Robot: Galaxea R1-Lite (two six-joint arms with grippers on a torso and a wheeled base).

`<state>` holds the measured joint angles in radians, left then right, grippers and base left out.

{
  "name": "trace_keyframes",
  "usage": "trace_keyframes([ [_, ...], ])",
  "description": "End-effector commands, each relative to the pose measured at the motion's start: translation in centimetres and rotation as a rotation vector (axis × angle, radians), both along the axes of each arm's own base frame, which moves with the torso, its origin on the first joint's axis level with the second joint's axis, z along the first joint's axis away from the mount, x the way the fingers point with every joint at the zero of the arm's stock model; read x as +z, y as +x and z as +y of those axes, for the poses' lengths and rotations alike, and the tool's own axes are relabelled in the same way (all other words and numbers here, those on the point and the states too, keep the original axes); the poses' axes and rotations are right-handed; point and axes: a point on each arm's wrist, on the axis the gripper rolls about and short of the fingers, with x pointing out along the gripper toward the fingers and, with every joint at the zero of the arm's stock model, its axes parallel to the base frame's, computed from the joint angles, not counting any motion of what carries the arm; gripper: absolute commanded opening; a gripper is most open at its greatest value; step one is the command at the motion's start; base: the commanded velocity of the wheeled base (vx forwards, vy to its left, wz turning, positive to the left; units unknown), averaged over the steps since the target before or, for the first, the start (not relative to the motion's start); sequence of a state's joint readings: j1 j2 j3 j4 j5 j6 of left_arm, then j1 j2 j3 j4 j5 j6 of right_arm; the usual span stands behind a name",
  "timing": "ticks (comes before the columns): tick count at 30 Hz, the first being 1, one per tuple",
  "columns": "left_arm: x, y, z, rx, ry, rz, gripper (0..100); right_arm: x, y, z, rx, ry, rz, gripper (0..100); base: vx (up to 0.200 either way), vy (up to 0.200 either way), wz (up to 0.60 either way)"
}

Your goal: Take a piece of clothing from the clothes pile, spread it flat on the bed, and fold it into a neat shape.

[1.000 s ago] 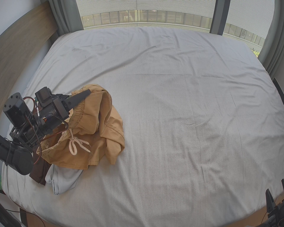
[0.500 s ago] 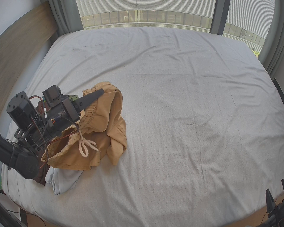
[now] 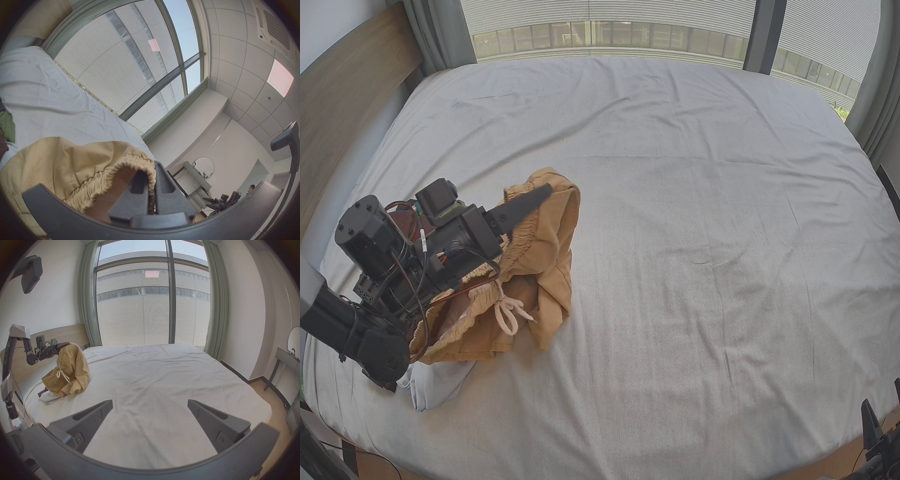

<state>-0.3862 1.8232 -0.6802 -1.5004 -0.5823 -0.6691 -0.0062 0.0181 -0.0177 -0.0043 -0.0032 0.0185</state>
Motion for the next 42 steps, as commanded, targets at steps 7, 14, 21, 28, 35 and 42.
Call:
trace_keyframes([
  [7,1.6,0.0,-2.5,-0.065,-0.072,-0.021,0,-0.5,0.0,0.0,-0.001,0.0,-0.001,100,0.0,0.0,0.0],
  [14,3.4,-1.0,-2.8,-0.103,-0.135,-0.027,0,-0.5,0.0,0.0,-0.001,0.0,-0.001,100,0.0,0.0,0.0],
  [21,5.5,-3.5,-3.9,-0.183,-0.168,-0.072,0,-0.5,0.0,0.0,-0.001,0.0,-0.001,100,0.0,0.0,0.0],
  [28,6.5,-4.4,-4.8,-0.224,-0.19,-0.107,0,-0.5,0.0,0.0,-0.003,0.0,-0.001,100,0.0,0.0,0.0],
  [35,8.1,-5.1,-5.1,-0.265,-0.235,-0.119,0,-0.5,0.0,0.0,-0.003,0.0,-0.001,100,0.0,0.0,0.0],
  [42,4.2,-2.5,-5.0,-0.183,-0.18,-0.038,0,-0.5,0.0,0.0,-0.001,0.0,-0.001,100,0.0,0.0,0.0],
])
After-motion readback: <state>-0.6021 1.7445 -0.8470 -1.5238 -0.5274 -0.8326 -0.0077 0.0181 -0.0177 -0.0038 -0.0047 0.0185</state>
